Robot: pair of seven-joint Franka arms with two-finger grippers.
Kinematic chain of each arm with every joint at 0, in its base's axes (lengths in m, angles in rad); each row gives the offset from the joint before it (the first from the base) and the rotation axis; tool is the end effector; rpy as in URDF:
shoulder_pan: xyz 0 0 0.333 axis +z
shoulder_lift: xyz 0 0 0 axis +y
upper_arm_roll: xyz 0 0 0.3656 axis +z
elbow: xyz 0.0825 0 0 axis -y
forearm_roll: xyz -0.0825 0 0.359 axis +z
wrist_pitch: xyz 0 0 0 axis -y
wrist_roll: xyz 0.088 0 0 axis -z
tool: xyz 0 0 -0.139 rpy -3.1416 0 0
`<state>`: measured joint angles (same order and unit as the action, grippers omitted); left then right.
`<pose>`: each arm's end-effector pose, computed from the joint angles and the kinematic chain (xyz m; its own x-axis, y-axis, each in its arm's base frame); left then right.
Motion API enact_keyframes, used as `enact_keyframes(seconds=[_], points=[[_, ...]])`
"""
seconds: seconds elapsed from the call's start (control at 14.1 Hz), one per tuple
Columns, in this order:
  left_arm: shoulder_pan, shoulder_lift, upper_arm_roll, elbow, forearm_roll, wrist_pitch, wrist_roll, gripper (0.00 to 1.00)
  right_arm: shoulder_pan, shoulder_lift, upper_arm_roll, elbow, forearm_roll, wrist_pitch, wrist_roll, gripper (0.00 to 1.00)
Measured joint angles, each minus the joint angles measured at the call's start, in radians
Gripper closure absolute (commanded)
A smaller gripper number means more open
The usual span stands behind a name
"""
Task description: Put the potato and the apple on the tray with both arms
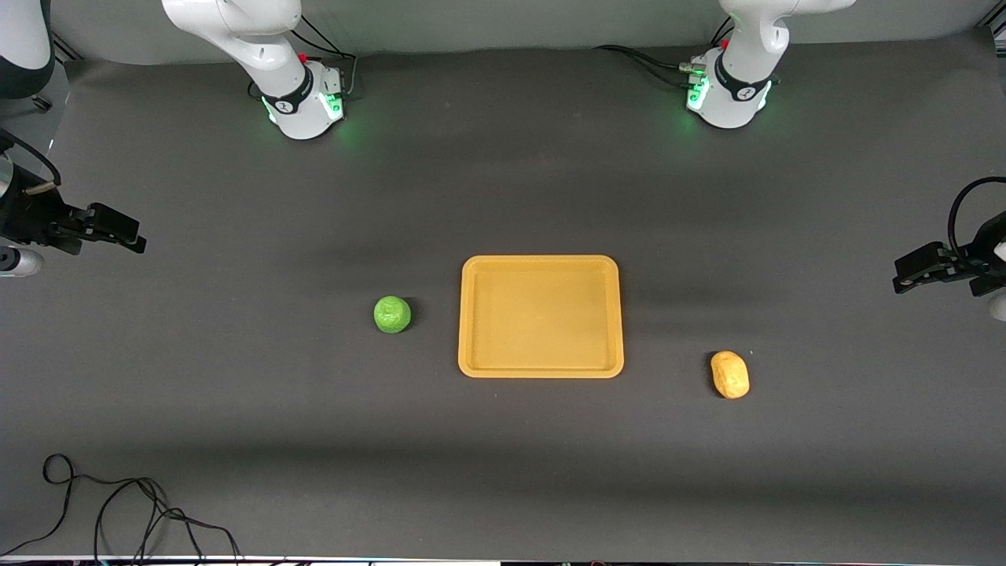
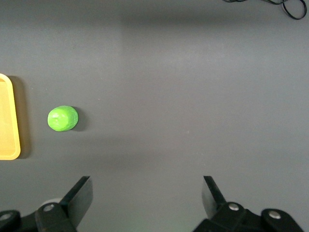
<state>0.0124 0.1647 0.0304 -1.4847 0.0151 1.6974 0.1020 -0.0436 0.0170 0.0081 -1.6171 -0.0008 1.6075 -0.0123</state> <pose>0.5997 0.0260 0.5996 0.9970 -0.0617 0.0457 -0.0607 -0.9979 -0.0248 0.5361 -0.0192 0.6155 0.9994 -0.0232 -0.0266 -0.0232 -0.9997 0.0003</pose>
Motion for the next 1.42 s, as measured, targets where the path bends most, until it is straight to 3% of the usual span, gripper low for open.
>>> enact_keyframes(seconds=[0.71, 1.06, 1.42], points=[[-0.001, -0.001, -0.001, -0.008, -0.008, 0.024, 0.000, 0.00, 0.002, 0.002, 0.000, 0.003, 0.000, -0.011, 0.000, 0.00], [-0.010, 0.002, -0.002, -0.137, -0.008, 0.171, -0.015, 0.00, 0.003, 0.005, 0.000, 0.004, 0.000, -0.011, 0.000, 0.00], [-0.051, 0.031, -0.015, -0.224, -0.012, 0.197, -0.039, 0.00, 0.004, 0.010, 0.000, 0.007, 0.000, -0.012, -0.001, 0.00]])
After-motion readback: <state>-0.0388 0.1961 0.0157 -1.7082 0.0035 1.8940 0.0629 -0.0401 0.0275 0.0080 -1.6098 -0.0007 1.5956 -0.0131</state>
